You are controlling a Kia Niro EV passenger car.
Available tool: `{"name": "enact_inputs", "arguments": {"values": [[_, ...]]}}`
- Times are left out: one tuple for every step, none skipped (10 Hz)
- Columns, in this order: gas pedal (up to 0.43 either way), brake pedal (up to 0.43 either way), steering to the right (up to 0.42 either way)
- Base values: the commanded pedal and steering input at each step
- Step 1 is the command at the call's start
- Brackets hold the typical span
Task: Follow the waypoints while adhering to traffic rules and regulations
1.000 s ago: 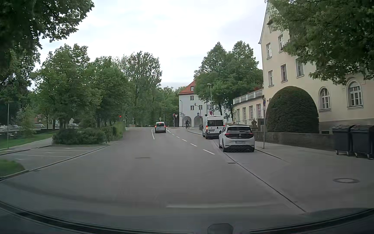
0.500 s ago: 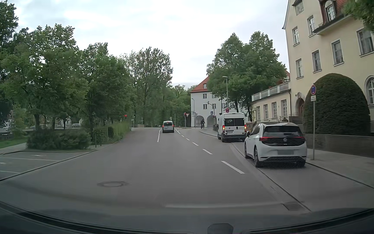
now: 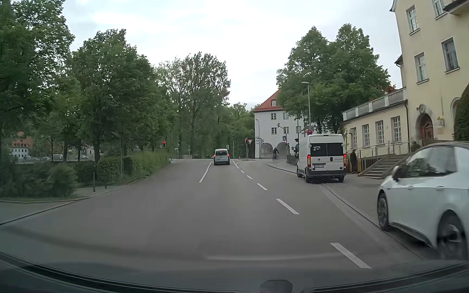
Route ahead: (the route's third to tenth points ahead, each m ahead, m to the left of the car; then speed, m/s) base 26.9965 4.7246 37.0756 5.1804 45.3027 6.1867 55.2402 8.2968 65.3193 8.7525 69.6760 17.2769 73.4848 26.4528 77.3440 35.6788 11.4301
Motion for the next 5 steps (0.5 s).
{"name": "enact_inputs", "arguments": {"values": [[0.0,0.0,-0.041],[0.0,0.006,-0.04],[0.0,0.024,-0.038],[0.0,0.049,-0.035],[0.0,0.067,-0.034]]}}
